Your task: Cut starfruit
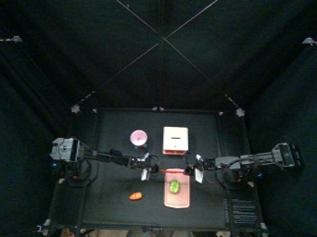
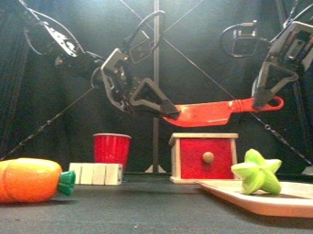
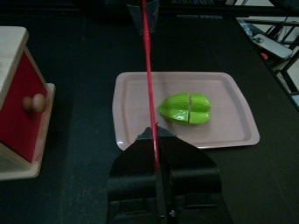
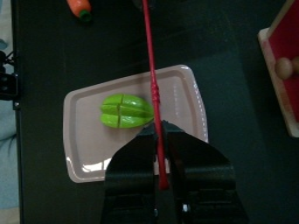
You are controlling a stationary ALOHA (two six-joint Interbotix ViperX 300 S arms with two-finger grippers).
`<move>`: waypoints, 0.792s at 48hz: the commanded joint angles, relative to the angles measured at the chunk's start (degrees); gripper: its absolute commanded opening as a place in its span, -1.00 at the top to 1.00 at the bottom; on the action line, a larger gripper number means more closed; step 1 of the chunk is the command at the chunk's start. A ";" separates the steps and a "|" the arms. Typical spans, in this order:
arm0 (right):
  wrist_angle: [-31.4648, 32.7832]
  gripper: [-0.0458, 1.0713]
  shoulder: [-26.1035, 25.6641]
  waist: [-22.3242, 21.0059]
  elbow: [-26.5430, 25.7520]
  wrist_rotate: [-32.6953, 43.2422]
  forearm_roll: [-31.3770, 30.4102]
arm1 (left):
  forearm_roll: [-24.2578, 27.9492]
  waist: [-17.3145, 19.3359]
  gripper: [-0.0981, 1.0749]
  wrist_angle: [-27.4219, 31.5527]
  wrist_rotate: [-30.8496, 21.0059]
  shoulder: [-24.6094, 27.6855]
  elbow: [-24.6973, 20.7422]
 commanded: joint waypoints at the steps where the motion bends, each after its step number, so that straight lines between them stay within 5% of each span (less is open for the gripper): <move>1: 0.18 0.28 -1.23 1.32 -0.70 0.18 1.49 | -0.09 -0.18 0.46 -0.62 0.18 -0.35 -1.93; 22: 0.44 0.28 -1.58 11.78 0.09 0.18 6.86 | 0.00 -2.90 0.46 -0.53 0.09 3.69 -5.54; 38: -1.41 0.28 0.62 12.92 1.58 0.09 7.73 | -0.26 -5.19 0.46 -0.62 0.09 7.47 -7.29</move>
